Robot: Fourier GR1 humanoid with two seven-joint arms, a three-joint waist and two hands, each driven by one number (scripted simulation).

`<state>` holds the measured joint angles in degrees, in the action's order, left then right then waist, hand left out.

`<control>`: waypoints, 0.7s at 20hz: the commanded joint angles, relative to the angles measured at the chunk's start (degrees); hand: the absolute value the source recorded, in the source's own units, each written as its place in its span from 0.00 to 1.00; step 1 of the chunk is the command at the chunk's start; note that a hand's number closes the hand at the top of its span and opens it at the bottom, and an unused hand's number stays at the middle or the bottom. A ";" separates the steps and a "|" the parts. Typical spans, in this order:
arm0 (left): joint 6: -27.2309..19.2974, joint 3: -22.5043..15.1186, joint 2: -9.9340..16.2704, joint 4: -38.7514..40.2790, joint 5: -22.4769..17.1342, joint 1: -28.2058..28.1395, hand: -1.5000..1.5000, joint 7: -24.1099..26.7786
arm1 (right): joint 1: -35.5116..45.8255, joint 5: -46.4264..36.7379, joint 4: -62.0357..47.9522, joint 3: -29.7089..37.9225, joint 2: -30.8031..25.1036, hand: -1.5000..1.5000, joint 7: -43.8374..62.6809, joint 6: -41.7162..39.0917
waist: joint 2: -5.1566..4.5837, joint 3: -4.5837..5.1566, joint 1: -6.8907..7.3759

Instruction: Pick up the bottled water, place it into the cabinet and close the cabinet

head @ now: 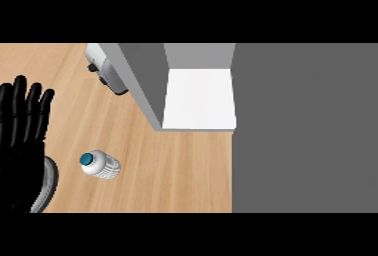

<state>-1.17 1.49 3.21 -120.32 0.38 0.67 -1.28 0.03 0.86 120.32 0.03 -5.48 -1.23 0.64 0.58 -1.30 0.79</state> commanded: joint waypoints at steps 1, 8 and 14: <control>0.77 0.41 1.19 -2.45 -0.03 -0.12 0.00 -1.25 | -1.56 -1.04 0.34 -0.97 1.20 0.00 -1.12 0.35 | -0.52 1.29 -0.75; 14.12 7.69 5.84 -1.35 -25.08 -9.61 0.00 -4.97 | -10.66 2.58 6.72 -7.98 -0.88 0.00 3.00 -6.83 | -0.29 1.32 -0.44; 18.58 14.43 8.37 -8.66 -35.44 -19.70 0.00 -8.01 | -10.10 -2.94 14.39 -16.34 2.86 0.00 11.80 -2.23 | -0.42 1.34 -0.19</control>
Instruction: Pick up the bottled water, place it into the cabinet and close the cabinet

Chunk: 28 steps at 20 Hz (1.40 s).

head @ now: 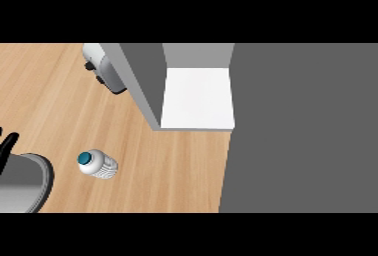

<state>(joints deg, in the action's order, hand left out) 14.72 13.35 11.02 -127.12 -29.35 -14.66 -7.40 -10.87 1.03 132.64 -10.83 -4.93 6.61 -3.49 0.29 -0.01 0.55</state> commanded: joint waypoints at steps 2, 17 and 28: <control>3.13 6.24 1.63 -5.67 -10.11 -6.27 0.00 -3.96 | -0.77 0.68 8.06 -1.95 -0.85 0.00 8.14 -0.21 | -0.09 0.03 -0.12; 9.99 10.42 0.55 -2.22 -8.50 -8.18 0.00 -8.43 | -1.86 -8.02 13.41 -12.72 1.00 0.00 13.60 3.96 | -0.14 0.04 -0.42; 10.17 4.65 -4.36 13.04 9.52 0.04 0.00 -0.42 | 1.48 -11.94 16.55 -18.70 1.07 0.00 18.84 8.74 | -0.19 0.10 -0.99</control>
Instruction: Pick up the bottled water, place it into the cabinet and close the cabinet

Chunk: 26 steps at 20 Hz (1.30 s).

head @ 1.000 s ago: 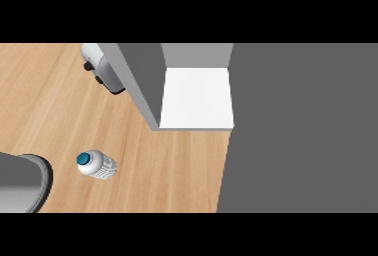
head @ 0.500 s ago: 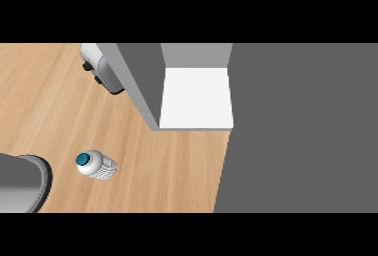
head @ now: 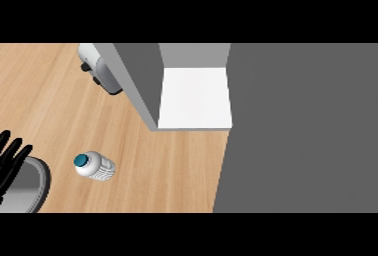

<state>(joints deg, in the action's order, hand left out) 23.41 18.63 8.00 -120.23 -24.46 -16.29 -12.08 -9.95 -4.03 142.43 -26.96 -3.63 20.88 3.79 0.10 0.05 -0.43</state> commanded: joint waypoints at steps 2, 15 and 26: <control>3.37 -0.07 -2.87 6.89 5.90 -1.56 0.00 7.96 | -3.33 -6.82 5.71 -2.95 -2.24 0.00 1.10 0.57 | 0.10 0.01 0.06; 4.66 1.59 1.72 36.09 14.95 9.95 0.00 17.89 | -1.03 -4.71 6.47 -2.43 -4.68 0.00 2.05 3.48 | -0.07 0.03 -0.54; 3.16 1.59 3.87 60.92 23.97 17.97 0.00 36.34 | 2.64 -7.91 7.44 -5.35 -5.16 0.00 6.29 7.10 | -0.07 0.09 -0.51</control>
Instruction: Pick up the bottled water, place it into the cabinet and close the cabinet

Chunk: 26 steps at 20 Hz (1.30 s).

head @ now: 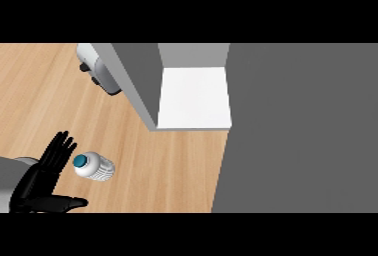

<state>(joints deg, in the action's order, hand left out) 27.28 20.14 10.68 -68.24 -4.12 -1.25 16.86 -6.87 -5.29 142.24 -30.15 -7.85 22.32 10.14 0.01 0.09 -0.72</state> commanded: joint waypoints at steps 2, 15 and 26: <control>1.36 -0.14 0.91 6.98 1.16 1.80 0.00 5.88 | 2.05 -6.59 6.96 -0.22 -1.12 0.00 6.52 1.28 | 0.06 -0.01 0.31; -1.81 0.72 3.66 39.44 7.38 15.27 0.00 28.47 | 0.61 -3.92 4.54 0.65 -3.48 0.00 1.59 1.72 | -0.17 0.04 -0.24; -3.27 0.94 0.85 46.14 5.57 19.71 1.00 34.11 | -0.22 -6.41 3.97 -3.54 -3.57 0.00 0.88 4.18 | -0.06 0.03 -0.27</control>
<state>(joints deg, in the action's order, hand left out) 21.41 21.30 12.67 -24.87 1.69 17.41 46.06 -6.00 -5.66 141.73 -31.82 -11.18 21.48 13.60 -0.07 0.11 -0.93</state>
